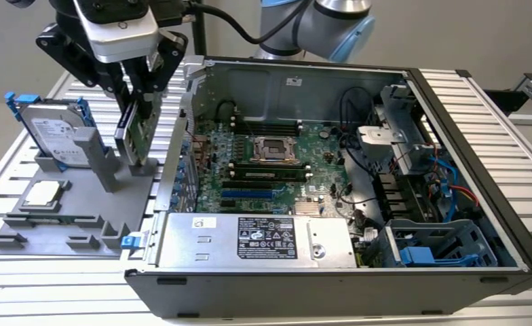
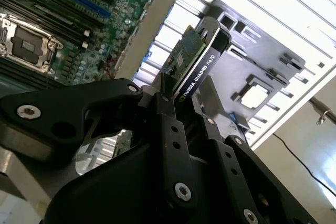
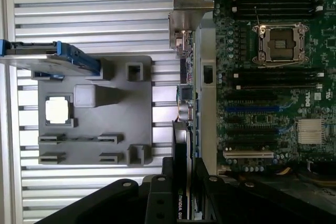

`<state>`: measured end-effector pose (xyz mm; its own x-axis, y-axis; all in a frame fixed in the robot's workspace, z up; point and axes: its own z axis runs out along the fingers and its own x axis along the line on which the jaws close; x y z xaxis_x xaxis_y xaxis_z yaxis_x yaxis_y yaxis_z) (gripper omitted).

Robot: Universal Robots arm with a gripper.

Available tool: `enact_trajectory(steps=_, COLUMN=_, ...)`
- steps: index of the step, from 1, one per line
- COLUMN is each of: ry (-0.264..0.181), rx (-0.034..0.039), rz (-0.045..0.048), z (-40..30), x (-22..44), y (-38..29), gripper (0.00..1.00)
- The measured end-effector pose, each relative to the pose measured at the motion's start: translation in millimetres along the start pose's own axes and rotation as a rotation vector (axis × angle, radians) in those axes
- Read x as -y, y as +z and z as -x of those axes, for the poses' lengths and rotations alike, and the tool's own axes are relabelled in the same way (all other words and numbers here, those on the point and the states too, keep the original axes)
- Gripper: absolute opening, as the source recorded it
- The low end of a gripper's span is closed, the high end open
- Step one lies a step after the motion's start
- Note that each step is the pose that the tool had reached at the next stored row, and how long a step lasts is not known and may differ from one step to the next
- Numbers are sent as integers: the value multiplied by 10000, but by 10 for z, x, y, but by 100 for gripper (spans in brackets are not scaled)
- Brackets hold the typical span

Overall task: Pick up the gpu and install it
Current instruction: 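Pick up the gpu and move the gpu toward the slot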

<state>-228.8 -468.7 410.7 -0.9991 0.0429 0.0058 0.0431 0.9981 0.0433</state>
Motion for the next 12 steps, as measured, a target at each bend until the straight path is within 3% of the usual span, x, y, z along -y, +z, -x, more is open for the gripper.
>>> enact_trajectory(steps=12, ry=0, rx=0, rz=0, z=112, x=-5, y=-1, gripper=0)
